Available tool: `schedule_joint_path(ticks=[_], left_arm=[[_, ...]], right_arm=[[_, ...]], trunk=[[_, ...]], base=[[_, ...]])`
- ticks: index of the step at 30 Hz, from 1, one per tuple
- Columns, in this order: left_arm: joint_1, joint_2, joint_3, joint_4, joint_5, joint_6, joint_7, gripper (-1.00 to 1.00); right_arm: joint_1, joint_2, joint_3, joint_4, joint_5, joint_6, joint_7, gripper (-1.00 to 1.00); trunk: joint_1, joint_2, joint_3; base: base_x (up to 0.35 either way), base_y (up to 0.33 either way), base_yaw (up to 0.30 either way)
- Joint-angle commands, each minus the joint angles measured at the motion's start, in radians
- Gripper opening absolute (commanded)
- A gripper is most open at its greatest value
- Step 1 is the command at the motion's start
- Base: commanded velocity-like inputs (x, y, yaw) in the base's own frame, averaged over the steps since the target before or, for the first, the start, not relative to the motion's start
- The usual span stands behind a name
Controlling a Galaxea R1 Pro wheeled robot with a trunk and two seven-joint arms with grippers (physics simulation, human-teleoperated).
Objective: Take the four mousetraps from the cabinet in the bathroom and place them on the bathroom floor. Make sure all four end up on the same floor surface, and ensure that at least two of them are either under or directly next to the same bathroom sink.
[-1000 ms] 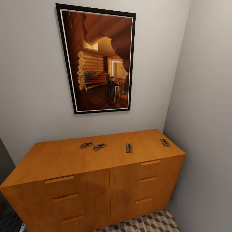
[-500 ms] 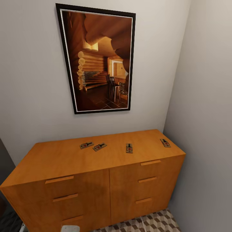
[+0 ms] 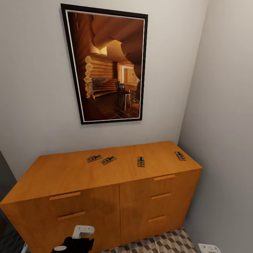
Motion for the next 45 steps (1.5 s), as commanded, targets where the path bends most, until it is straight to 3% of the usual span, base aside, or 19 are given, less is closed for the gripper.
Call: schedule_joint_path(ticks=[1,7,14,30,38,45], left_arm=[[0.000,-0.002,-0.013,-0.019,-0.001,0.017,0.001,1.00],[0.000,-0.017,-0.086,-0.096,-0.001,0.092,0.001,1.00],[-0.010,-0.034,-0.132,-0.128,-0.001,0.151,0.001,1.00],[-0.023,-0.084,-0.167,-0.201,-0.001,0.215,-0.001,1.00],[-0.098,-0.108,-0.211,-0.211,-0.001,0.267,-0.001,1.00],[-0.222,-0.133,-0.225,-0.214,0.005,0.340,-0.003,1.00]], right_arm=[[0.000,0.000,-0.007,-0.017,0.002,0.013,0.001,1.00],[0.000,-0.001,-0.030,-0.106,0.003,0.055,0.002,1.00],[0.000,-0.002,-0.037,-0.196,0.004,0.110,0.002,1.00],[0.000,-0.001,-0.041,-0.267,0.007,0.171,-0.004,1.00],[-0.007,-0.016,-0.043,-0.293,0.009,0.176,-0.006,1.00],[-0.019,-0.024,-0.046,-0.358,0.010,0.214,-0.006,1.00]], trunk=[[0.000,-0.001,-0.001],[0.000,-0.001,-0.001],[0.000,-0.001,-0.001],[0.000,-0.001,-0.001],[0.000,-0.001,-0.001],[0.000,-0.001,-0.001]], base=[[0.000,0.000,0.000],[0.000,0.000,0.000],[0.000,0.000,0.000],[0.000,0.000,0.000],[0.000,0.000,0.000],[0.000,0.000,0.000]])
